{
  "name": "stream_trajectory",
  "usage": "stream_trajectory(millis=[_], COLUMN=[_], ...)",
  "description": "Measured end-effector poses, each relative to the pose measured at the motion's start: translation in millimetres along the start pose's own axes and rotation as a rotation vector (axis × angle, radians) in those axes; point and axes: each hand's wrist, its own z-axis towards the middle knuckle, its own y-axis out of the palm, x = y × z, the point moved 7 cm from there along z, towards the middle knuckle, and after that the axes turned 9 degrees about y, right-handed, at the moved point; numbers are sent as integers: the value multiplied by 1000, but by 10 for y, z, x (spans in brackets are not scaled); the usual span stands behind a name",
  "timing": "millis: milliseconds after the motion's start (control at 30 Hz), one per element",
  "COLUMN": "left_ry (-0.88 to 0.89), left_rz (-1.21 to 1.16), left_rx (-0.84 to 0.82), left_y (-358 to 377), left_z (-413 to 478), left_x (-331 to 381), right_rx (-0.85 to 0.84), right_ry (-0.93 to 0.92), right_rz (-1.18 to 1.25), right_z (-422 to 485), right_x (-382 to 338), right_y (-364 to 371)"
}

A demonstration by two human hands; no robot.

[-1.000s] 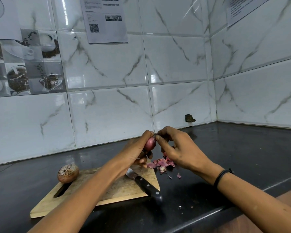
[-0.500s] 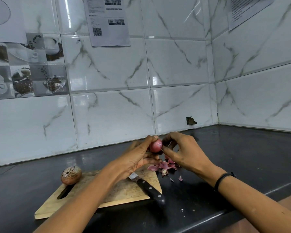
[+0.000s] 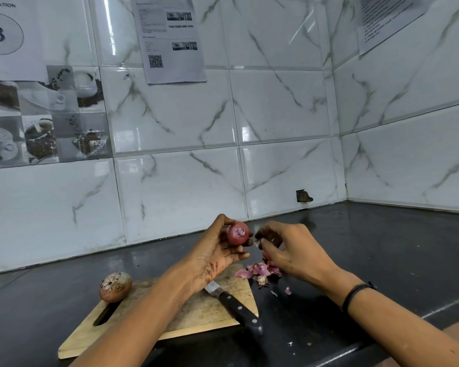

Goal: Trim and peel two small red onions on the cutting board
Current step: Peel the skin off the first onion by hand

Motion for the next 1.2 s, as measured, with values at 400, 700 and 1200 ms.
stream_trajectory(millis=[400, 700, 1200], left_ry=[-1, 70, 280], left_rz=[0, 161, 332], left_rx=[-21, -40, -153], left_y=[-1, 49, 140], left_z=[-26, -18, -8], left_x=[9, -21, 148], right_rx=[24, 22, 98], right_ry=[-36, -108, -86], right_rz=[127, 114, 308], right_z=[-38, -29, -37], right_x=[-77, -148, -121], right_y=[-48, -61, -177])
